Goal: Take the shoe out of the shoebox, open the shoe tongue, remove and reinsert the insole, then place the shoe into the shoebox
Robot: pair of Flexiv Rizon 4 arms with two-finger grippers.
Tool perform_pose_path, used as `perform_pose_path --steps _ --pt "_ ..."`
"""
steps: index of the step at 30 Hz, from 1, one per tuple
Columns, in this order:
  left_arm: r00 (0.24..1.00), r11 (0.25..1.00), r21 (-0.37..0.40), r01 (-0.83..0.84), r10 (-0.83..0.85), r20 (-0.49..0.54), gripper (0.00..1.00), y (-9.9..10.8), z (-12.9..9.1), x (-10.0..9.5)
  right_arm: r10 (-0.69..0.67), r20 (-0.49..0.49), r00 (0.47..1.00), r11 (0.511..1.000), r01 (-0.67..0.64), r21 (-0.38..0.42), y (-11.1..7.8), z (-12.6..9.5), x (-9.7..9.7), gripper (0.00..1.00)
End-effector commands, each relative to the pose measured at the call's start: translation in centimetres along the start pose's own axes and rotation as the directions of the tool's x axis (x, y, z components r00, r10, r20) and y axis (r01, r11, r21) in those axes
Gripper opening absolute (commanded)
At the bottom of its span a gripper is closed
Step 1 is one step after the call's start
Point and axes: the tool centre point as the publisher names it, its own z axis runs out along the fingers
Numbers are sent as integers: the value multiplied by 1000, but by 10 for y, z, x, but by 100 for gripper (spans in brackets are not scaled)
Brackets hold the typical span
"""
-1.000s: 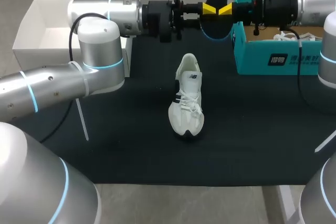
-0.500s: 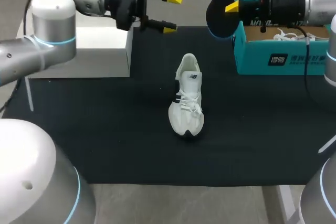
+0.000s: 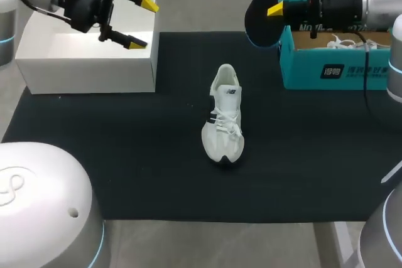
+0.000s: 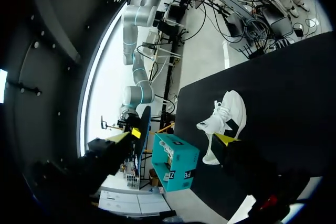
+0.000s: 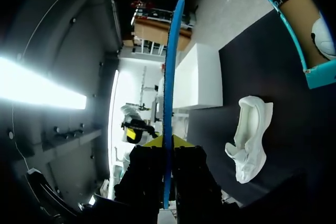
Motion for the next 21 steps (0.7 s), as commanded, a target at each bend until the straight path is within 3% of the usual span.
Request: perform_pose_path --steps 1,5,11,17,21 --pt "1000 945 -325 24 -29 -10 100 -66 -38 5 -26 12 1000 999 26 -24 1 6 4 0" --pt "999 912 -409 17 -32 -29 100 -82 -57 16 -75 18 997 996 76 -55 6 11 7 0" --pt "998 886 -463 9 -37 -52 100 -95 -66 30 -181 66 981 974 188 -127 13 15 17 0" --pt "990 837 -541 -79 3 -139 100 -91 -79 36 -266 197 944 937 301 -177 19 16 28 0" --pt "991 795 -596 -116 51 -125 100 -83 -86 36 -269 203 942 934 306 -185 23 15 30 0"
